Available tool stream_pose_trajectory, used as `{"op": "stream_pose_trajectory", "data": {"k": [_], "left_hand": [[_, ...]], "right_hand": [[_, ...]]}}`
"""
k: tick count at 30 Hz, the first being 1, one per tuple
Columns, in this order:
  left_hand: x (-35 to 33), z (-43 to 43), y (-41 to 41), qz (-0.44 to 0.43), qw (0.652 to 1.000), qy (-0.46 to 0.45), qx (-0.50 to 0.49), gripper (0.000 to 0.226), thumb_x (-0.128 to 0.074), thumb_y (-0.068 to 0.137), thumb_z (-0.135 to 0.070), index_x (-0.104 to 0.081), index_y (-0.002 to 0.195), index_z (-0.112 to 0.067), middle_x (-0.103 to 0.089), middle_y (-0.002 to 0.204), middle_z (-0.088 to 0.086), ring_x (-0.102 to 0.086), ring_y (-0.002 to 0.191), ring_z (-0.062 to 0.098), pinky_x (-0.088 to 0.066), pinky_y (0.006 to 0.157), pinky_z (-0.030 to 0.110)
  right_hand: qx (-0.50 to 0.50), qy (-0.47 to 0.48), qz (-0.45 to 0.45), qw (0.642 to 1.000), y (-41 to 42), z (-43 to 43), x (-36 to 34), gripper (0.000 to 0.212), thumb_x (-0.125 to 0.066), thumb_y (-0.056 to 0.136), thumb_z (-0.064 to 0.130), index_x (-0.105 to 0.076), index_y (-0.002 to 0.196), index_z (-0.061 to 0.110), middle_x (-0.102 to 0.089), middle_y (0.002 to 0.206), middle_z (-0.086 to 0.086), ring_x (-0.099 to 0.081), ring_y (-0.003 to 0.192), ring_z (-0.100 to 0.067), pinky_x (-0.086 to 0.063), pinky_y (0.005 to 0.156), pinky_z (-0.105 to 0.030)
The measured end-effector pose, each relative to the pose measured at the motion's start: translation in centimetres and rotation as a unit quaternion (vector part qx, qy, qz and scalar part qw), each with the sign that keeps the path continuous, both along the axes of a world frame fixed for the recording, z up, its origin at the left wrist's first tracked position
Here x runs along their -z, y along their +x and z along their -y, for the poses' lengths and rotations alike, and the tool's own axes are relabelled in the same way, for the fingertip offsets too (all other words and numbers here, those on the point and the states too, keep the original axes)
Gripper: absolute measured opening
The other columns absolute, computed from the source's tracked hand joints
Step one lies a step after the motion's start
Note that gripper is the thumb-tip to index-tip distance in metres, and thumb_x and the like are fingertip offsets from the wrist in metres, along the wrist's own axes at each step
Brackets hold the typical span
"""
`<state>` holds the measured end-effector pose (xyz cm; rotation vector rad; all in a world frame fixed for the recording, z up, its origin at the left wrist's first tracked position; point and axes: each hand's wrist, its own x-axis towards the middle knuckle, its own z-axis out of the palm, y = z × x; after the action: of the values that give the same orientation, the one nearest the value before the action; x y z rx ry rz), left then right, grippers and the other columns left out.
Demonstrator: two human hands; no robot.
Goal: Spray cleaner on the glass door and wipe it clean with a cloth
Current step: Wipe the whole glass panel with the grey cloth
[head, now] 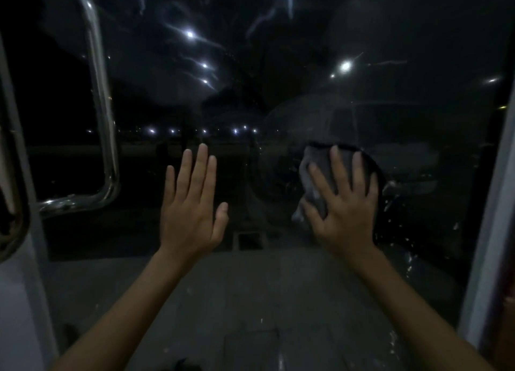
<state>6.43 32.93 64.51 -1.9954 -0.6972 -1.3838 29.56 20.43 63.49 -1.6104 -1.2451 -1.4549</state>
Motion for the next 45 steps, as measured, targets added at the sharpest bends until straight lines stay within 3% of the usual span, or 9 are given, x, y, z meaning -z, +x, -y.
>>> {"op": "stream_pose_trajectory", "data": {"k": [4, 6, 12, 16, 24, 30, 34, 41, 45], "left_hand": [[0.1, 0.3, 0.5, 0.015, 1.000, 0.001, -0.010, 0.074, -0.038, 0.086, -0.037, -0.019, 0.149, -0.002, -0.012, 0.157, 0.017, -0.003, 0.147, 0.029, -0.002, 0.119, 0.048], [0.1, 0.5, 0.9, 0.026, 1.000, -0.001, -0.003, 0.074, -0.037, 0.087, -0.037, -0.018, 0.149, -0.002, -0.014, 0.156, 0.019, -0.005, 0.146, 0.031, -0.003, 0.118, 0.050], [-0.6, 2.1, 3.5, 0.034, 0.999, -0.011, 0.007, 0.075, -0.038, 0.088, -0.037, -0.018, 0.148, 0.002, -0.013, 0.156, 0.023, -0.003, 0.146, 0.034, 0.001, 0.118, 0.050], [-1.0, 3.7, 6.0, -0.020, 1.000, 0.006, 0.015, 0.077, -0.042, 0.084, -0.037, -0.021, 0.148, 0.000, -0.013, 0.157, 0.020, -0.004, 0.146, 0.032, 0.001, 0.118, 0.050], [-0.7, 4.9, 9.4, -0.066, 0.997, 0.042, -0.003, 0.076, -0.040, 0.086, -0.038, -0.019, 0.149, -0.002, -0.009, 0.158, 0.016, -0.006, 0.146, 0.032, -0.006, 0.118, 0.051], [-0.6, 5.2, 10.1, -0.084, 0.995, 0.052, 0.001, 0.075, -0.039, 0.087, -0.038, -0.017, 0.150, -0.002, -0.006, 0.158, 0.015, -0.005, 0.146, 0.032, -0.006, 0.118, 0.052], [-0.4, 5.2, 10.1, -0.092, 0.994, 0.058, 0.003, 0.074, -0.037, 0.087, -0.037, -0.018, 0.150, -0.002, -0.009, 0.158, 0.016, -0.005, 0.147, 0.031, -0.007, 0.118, 0.051], [-0.3, 5.4, 10.6, -0.090, 0.994, 0.061, -0.004, 0.073, -0.036, 0.087, -0.037, -0.020, 0.149, -0.003, -0.011, 0.159, 0.015, -0.006, 0.147, 0.032, -0.008, 0.118, 0.052], [-0.2, 5.9, 11.3, -0.088, 0.994, 0.059, -0.002, 0.075, -0.039, 0.086, -0.037, -0.020, 0.149, -0.002, -0.010, 0.159, 0.015, -0.005, 0.147, 0.032, -0.007, 0.118, 0.052]], "right_hand": [[-0.008, 0.082, -0.140, 0.987, -2.0, -1.1, -6.8, 0.064, -0.039, 0.092, 0.054, -0.028, 0.151, 0.032, -0.017, 0.162, -0.006, -0.009, 0.148, -0.039, -0.009, 0.112, -0.065], [-0.005, 0.093, -0.158, 0.983, -3.7, -2.0, -7.2, 0.065, -0.039, 0.092, 0.055, -0.027, 0.152, 0.031, -0.016, 0.162, -0.006, -0.008, 0.148, -0.039, -0.008, 0.112, -0.065], [-0.014, -0.001, -0.033, 0.999, -3.7, -1.7, 3.9, 0.063, -0.045, 0.092, 0.056, -0.032, 0.149, 0.032, -0.019, 0.160, -0.005, -0.013, 0.147, -0.037, -0.008, 0.114, -0.056], [0.021, 0.004, -0.085, 0.996, 1.2, 0.9, 7.6, 0.064, -0.042, 0.091, 0.058, -0.029, 0.149, 0.034, -0.021, 0.159, -0.006, -0.016, 0.146, -0.039, -0.015, 0.112, -0.059], [0.010, 0.124, -0.274, 0.954, 3.3, 2.1, -5.1, 0.068, -0.024, 0.093, 0.059, -0.018, 0.154, 0.031, -0.007, 0.163, -0.003, -0.001, 0.149, -0.034, -0.008, 0.114, -0.064], [0.003, 0.052, -0.128, 0.990, 1.7, 1.0, 2.0, 0.065, -0.035, 0.094, 0.057, -0.021, 0.152, 0.032, -0.011, 0.162, -0.004, -0.005, 0.149, -0.036, -0.005, 0.114, -0.059], [0.013, 0.044, -0.129, 0.991, 5.6, 3.0, 6.9, 0.061, -0.028, 0.095, 0.062, -0.021, 0.150, 0.037, -0.020, 0.159, -0.006, -0.013, 0.146, -0.037, -0.014, 0.112, -0.060], [0.019, 0.130, -0.286, 0.949, 8.1, 4.6, -3.1, 0.070, -0.028, 0.091, 0.057, -0.018, 0.154, 0.029, -0.009, 0.163, -0.005, -0.003, 0.149, -0.034, -0.009, 0.114, -0.065], [0.023, 0.112, -0.232, 0.966, 4.4, 2.5, -4.0, 0.068, -0.030, 0.092, 0.056, -0.021, 0.154, 0.029, -0.010, 0.163, -0.005, -0.003, 0.149, -0.035, -0.006, 0.114, -0.062]]}}
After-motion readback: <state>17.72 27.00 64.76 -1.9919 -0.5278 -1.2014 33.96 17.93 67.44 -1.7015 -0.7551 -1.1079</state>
